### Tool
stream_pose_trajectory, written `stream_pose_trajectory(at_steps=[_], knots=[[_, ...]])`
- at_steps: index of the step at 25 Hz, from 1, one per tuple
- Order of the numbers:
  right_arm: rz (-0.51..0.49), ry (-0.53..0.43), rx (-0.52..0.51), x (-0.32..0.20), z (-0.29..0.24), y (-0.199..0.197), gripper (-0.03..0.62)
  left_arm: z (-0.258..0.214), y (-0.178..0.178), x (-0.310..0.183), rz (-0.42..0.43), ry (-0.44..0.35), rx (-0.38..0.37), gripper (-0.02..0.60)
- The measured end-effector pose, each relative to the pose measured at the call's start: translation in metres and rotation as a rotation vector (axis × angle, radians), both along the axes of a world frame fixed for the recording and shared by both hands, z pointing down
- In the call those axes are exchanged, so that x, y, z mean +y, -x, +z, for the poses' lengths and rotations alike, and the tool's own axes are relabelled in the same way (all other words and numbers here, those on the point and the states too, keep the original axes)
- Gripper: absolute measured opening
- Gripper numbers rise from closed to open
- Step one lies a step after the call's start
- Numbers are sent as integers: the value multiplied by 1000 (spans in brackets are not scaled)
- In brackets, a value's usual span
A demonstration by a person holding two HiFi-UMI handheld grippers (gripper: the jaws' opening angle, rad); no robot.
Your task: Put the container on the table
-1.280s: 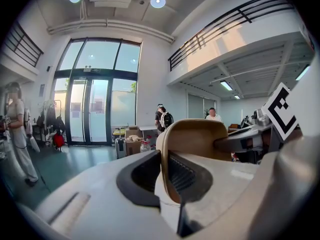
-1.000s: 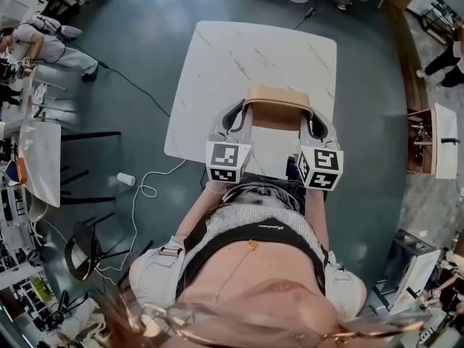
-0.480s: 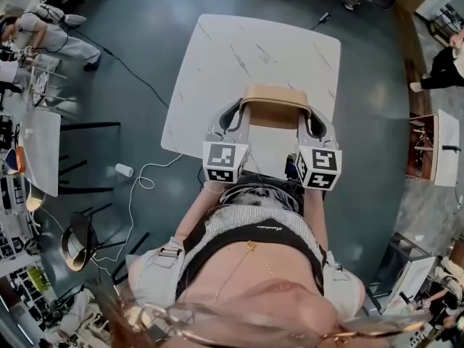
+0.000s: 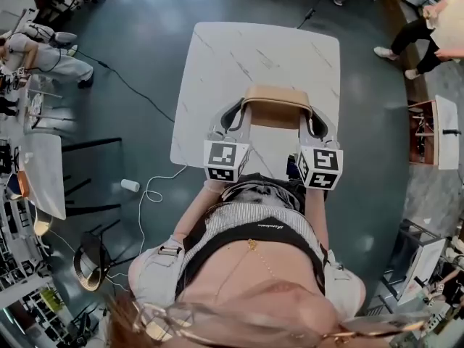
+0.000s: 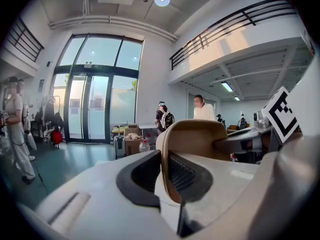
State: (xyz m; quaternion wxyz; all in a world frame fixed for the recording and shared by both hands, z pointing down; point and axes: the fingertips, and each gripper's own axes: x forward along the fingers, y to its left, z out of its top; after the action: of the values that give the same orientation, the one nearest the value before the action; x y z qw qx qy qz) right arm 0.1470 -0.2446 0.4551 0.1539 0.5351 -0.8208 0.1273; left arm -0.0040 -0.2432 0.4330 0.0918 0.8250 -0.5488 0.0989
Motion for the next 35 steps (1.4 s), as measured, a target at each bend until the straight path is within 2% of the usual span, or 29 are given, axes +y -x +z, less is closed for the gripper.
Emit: stream_pose_trajectory(at_steps=[10,21,35], knots=[[23,-3,21,-2,-4,32,66,-2,33,-6,35,-6,6,29],[27,-16,29,-3,-9,36,69,-7,37,-9,40,-21,3,29],[27,-4,26,-6,-4,34,67,-3,34,-10,37,-1,12,29]])
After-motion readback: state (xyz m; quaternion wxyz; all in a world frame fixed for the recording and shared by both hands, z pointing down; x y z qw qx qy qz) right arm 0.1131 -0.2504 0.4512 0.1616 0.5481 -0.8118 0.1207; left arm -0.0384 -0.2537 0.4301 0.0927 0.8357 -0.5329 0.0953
